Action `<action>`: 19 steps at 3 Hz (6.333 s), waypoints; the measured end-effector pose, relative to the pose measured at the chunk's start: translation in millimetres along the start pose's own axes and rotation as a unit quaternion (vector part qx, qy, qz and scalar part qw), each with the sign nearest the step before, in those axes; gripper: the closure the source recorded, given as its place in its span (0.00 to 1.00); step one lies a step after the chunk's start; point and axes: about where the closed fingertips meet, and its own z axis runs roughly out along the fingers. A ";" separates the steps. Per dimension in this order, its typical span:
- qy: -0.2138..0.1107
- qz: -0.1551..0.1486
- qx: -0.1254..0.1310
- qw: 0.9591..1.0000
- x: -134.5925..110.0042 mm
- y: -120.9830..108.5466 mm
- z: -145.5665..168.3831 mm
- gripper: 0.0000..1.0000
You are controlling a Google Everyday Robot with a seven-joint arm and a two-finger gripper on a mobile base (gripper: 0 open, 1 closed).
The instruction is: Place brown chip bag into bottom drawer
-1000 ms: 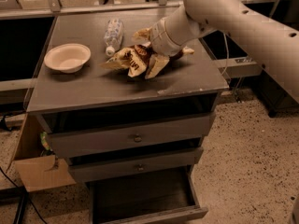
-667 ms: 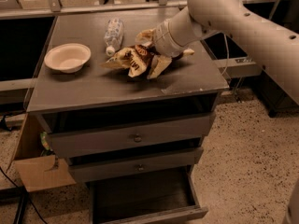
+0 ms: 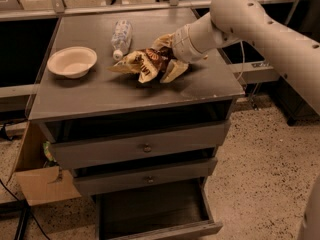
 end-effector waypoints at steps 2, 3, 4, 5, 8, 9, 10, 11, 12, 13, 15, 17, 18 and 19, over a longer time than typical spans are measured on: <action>0.000 0.008 0.002 1.000 4.3 1.0 0.4 0.77; 0.000 0.008 0.002 1.000 4.3 1.0 0.5 1.00; 0.000 0.008 0.002 1.000 4.3 1.0 0.5 1.00; 0.004 0.001 0.001 1.000 -4.5 -2.8 -9.4 1.00; 0.056 0.019 0.037 0.998 -41.9 21.6 -86.6 1.00; 0.089 0.041 0.052 0.994 -54.9 46.0 -112.1 1.00; 0.134 0.084 0.053 0.986 -72.3 87.7 -129.9 1.00; 0.134 0.084 0.053 0.986 -72.3 87.7 -129.9 1.00; 0.151 0.096 0.046 0.983 -71.1 94.7 -137.5 1.00; 0.171 0.112 0.033 0.978 -72.4 109.7 -150.3 1.00; 0.176 0.142 0.002 0.974 -97.3 153.8 -167.8 1.00; 0.157 0.169 -0.025 0.973 -127.6 201.1 -163.8 1.00; 0.141 0.177 -0.034 0.974 -124.8 227.2 -144.7 1.00; 0.115 0.177 -0.031 0.977 -109.9 259.5 -113.2 1.00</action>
Offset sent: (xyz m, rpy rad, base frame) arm 0.0018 -0.0032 -0.0025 0.0083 0.0069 -0.0132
